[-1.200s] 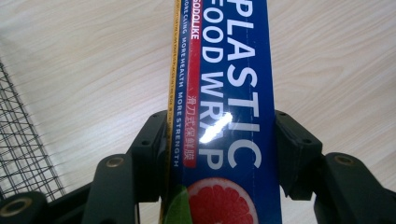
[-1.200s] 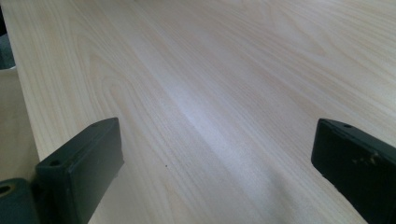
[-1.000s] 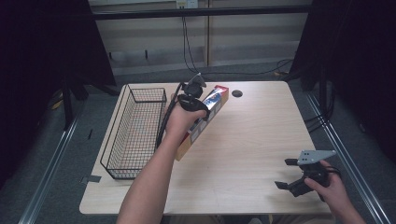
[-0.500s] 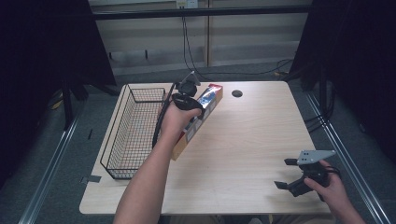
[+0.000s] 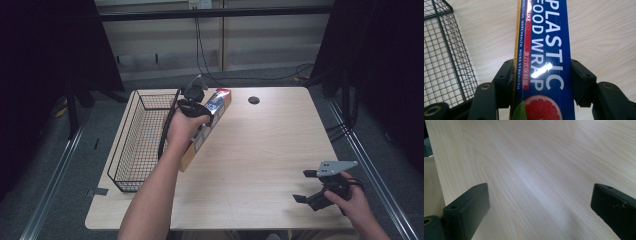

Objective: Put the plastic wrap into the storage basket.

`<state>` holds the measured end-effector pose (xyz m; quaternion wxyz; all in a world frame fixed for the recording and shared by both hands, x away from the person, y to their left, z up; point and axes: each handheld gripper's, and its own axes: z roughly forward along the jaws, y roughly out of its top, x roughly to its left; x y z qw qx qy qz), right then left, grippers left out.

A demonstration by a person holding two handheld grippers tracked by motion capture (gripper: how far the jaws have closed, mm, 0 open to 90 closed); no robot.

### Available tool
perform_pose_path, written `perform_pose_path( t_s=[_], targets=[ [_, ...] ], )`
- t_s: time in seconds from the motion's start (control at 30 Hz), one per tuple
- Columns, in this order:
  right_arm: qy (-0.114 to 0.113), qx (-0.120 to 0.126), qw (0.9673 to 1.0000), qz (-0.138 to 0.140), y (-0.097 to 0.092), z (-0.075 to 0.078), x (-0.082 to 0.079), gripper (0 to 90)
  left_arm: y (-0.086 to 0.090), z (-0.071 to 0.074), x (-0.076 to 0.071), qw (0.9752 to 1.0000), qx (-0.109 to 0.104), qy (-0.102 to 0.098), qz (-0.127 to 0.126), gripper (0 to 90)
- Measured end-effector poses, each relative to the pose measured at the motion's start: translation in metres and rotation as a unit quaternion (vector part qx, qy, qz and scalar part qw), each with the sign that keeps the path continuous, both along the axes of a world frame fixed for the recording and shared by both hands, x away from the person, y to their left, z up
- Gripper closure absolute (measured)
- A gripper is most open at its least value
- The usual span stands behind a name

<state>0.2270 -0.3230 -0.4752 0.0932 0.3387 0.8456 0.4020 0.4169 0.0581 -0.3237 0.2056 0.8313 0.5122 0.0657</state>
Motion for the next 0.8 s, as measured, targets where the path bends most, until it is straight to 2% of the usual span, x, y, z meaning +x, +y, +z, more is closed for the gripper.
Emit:
perform_pose_path(
  t_s=[0.03,0.1,0.13,0.47,0.57,0.67,0.8],
  targets=[
    [0.000,0.002,1.0000,-0.001,0.000,0.000,0.000,1.8,0.001,0.000,-0.001,1.0000,-0.003,-0.001,0.007,44.7],
    [0.002,0.004,1.0000,-0.001,0.000,0.000,0.000,1.8,0.002,0.001,-0.001,1.0000,0.001,-0.001,0.006,44.7],
    [0.001,0.005,1.0000,-0.001,0.000,0.000,0.000,1.8,0.002,0.001,-0.001,0.9999,0.001,-0.007,0.009,44.7],
    [0.000,0.002,1.0000,-0.002,0.001,0.000,-0.001,1.8,0.019,0.006,-0.003,0.9996,-0.001,-0.006,0.029,44.7],
    [0.001,0.004,1.0000,0.000,0.002,0.000,-0.001,1.8,0.025,0.007,-0.003,0.9997,0.005,-0.003,0.025,44.7],
    [0.001,0.004,1.0000,0.000,0.003,0.000,-0.001,1.8,0.028,0.007,-0.004,0.9992,0.001,-0.004,0.040,44.7],
    [0.000,0.005,1.0000,0.001,0.003,0.000,-0.001,1.8,0.033,0.008,-0.004,0.9990,0.002,-0.003,0.045,44.7]
  ],
)
